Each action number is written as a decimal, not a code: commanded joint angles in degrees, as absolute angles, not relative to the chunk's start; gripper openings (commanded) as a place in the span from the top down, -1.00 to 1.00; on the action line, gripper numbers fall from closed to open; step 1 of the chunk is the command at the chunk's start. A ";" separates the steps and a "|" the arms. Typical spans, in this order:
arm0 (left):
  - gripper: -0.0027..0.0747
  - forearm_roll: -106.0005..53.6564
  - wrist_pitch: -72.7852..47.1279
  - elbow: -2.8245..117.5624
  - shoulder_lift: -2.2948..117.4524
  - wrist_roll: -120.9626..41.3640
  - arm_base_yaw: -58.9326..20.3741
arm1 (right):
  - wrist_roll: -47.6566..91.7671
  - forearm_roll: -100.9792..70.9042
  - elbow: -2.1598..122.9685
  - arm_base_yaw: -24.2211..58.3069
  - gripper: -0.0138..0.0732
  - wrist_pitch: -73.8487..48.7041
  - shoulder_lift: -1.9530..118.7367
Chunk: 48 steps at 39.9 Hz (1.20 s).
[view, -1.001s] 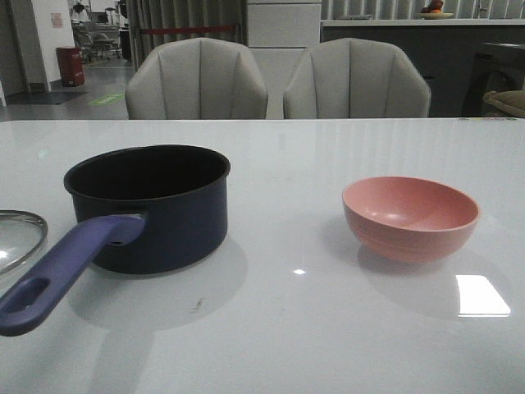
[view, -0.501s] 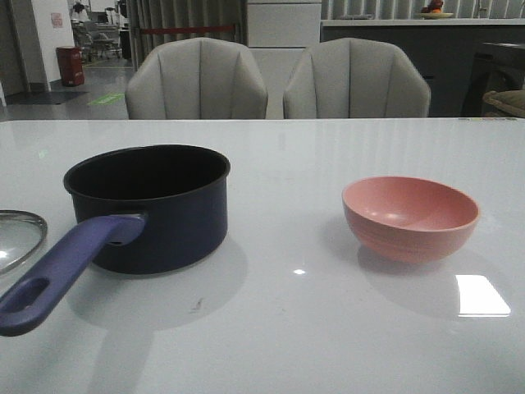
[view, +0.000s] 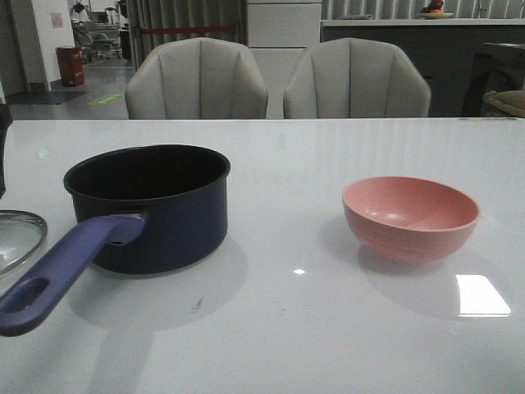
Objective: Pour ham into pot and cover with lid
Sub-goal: 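Grasp the glass lid knob with the left gripper and lift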
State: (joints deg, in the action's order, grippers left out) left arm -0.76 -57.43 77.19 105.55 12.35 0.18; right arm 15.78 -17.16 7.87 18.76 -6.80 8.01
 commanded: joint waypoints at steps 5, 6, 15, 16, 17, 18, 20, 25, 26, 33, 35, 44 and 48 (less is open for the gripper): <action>-0.77 -0.99 -55.06 79.06 104.15 13.33 0.35 | 16.24 -17.47 9.51 18.86 0.32 -2.11 8.50; -0.77 -0.99 -54.79 79.06 104.15 13.33 0.35 | 16.24 -17.47 9.51 18.86 0.32 -2.11 8.50; -0.77 -1.28 -57.24 82.11 107.12 14.19 1.52 | 16.24 -17.47 9.51 18.86 0.32 -2.11 8.50; -0.77 -1.28 -57.89 82.65 107.47 14.19 1.64 | 16.24 -17.47 9.51 18.86 0.32 -2.11 8.50; -0.77 -1.28 -58.25 83.30 107.85 14.19 1.62 | 16.24 -17.47 9.51 18.86 0.32 -2.18 8.50; -0.77 -1.53 -58.62 83.88 108.12 14.19 1.62 | 16.24 -17.47 9.51 18.86 0.32 -2.18 8.50; -0.77 -1.66 -58.92 84.59 108.58 14.19 1.62 | 16.24 -17.47 9.51 18.86 0.32 -2.18 8.50; -0.77 -2.00 -58.80 84.87 108.99 14.19 1.62 | 16.24 -17.47 9.51 18.86 0.32 -2.18 8.50; -0.77 -2.00 -58.93 84.87 109.13 14.19 1.62 | 16.24 -17.47 9.51 18.86 0.32 -2.18 8.50; -0.77 -2.00 -60.62 84.87 110.73 14.19 1.62 | 16.24 -17.47 9.51 18.86 0.32 -2.18 8.50; -0.77 -2.00 -61.08 84.87 110.99 14.19 1.62 | 16.24 -17.47 9.51 18.86 0.32 -2.18 8.50; -0.77 -2.00 -60.84 84.87 111.97 14.19 1.62 | 16.24 -17.47 9.51 18.86 0.32 -2.35 8.50; -0.77 -2.09 -60.14 84.87 112.11 14.19 1.62 | 16.24 -17.47 9.51 18.86 0.32 -2.35 8.50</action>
